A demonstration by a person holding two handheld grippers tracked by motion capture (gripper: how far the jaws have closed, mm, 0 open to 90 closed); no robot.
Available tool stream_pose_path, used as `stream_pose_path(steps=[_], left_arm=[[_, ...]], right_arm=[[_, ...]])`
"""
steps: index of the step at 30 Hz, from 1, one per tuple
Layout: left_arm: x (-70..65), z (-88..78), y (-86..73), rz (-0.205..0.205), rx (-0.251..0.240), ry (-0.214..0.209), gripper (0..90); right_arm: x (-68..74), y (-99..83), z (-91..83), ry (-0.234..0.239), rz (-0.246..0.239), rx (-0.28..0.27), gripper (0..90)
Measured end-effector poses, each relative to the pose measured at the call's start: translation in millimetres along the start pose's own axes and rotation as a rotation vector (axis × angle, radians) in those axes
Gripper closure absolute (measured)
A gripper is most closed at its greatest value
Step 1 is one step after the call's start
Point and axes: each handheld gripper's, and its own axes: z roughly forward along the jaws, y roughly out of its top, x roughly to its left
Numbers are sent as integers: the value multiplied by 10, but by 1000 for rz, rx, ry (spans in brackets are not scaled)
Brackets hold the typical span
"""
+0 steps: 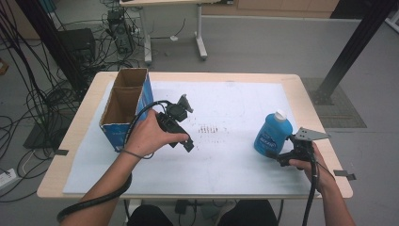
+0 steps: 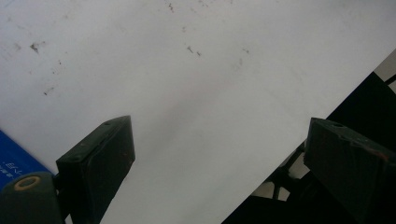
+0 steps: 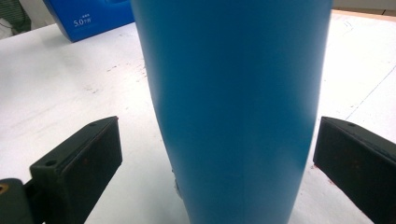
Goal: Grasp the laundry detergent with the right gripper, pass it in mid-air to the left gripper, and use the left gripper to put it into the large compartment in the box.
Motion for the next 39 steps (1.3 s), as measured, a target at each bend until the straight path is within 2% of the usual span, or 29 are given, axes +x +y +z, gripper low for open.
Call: stream_pose_path(steps=[12, 39], left_arm=[[4, 8, -9, -1, 1, -1, 93], [12, 28, -15, -5, -3, -5, 93]], right_arm=[[5, -9, 19, 0, 1, -2, 14], [31, -51, 102, -11, -18, -21, 135]])
